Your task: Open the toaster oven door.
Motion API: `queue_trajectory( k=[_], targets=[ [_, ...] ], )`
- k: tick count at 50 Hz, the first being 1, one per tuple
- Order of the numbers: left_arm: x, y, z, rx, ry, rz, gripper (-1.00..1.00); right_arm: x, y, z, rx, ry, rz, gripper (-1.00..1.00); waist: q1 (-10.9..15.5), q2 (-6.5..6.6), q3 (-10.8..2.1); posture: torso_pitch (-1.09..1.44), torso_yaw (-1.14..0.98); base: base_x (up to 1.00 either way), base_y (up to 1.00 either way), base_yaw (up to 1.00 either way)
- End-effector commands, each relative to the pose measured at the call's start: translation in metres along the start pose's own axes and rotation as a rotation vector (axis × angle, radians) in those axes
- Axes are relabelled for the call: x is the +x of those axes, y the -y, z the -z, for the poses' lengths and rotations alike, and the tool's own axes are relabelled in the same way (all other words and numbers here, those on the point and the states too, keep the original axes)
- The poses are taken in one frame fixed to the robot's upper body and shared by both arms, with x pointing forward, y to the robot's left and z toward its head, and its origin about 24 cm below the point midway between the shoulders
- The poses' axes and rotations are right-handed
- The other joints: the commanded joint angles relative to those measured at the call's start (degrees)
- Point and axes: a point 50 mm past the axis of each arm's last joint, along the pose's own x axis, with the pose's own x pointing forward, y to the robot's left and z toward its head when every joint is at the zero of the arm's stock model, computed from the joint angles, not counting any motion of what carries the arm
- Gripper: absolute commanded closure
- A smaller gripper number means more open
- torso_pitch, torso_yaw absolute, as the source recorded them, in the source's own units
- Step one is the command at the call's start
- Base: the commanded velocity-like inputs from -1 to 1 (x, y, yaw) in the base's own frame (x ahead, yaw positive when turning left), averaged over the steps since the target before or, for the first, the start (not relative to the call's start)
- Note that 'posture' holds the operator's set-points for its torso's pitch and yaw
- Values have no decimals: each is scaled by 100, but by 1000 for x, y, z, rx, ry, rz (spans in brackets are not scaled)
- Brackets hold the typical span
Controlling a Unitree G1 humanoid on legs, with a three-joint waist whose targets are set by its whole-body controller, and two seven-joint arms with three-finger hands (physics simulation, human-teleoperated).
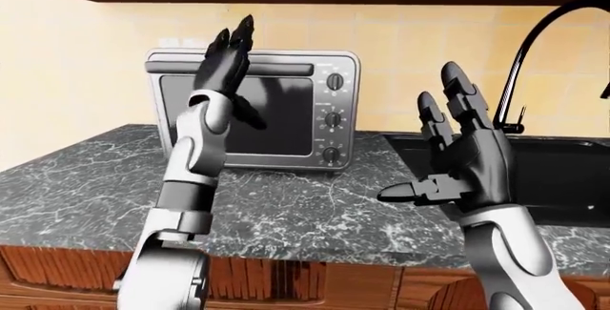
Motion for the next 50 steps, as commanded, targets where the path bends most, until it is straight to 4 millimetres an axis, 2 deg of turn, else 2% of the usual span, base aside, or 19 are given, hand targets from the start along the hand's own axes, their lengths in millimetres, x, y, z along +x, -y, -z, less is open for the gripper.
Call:
queue_trajectory(
  k=[1, 6, 17, 30, 39, 50],
  targets=[
    [6, -19, -14, 55, 70, -87, -100, 1, -2, -10, -6, 61, -9, -100, -4, 10, 18, -68, 0, 0, 0, 0],
    [9, -10, -11, 177, 74, -75, -100, 1, -1, -9, -5, 62, -7, -100, -34, 16, 12, -68, 0, 0, 0, 0],
    [17, 10, 0, 201, 22, 71, -100, 0, -2, -9, -4, 63, -7, -100, -68, 18, 1, -68, 0, 0, 0, 0],
    [27, 14, 8, 321, -11, 104, -100, 3, -1, -9, -4, 66, -10, -100, -94, 4, -22, -68, 0, 0, 0, 0],
    [24, 24, 12, 424, -3, 140, -100, 4, 2, -4, -2, 64, -7, -100, -118, 7, -31, -68, 0, 0, 0, 0],
    [23, 29, 11, 418, 0, 152, -100, 3, 2, -3, 0, 64, -3, -100, -125, 6, -44, -68, 0, 0, 0, 0]
  ],
)
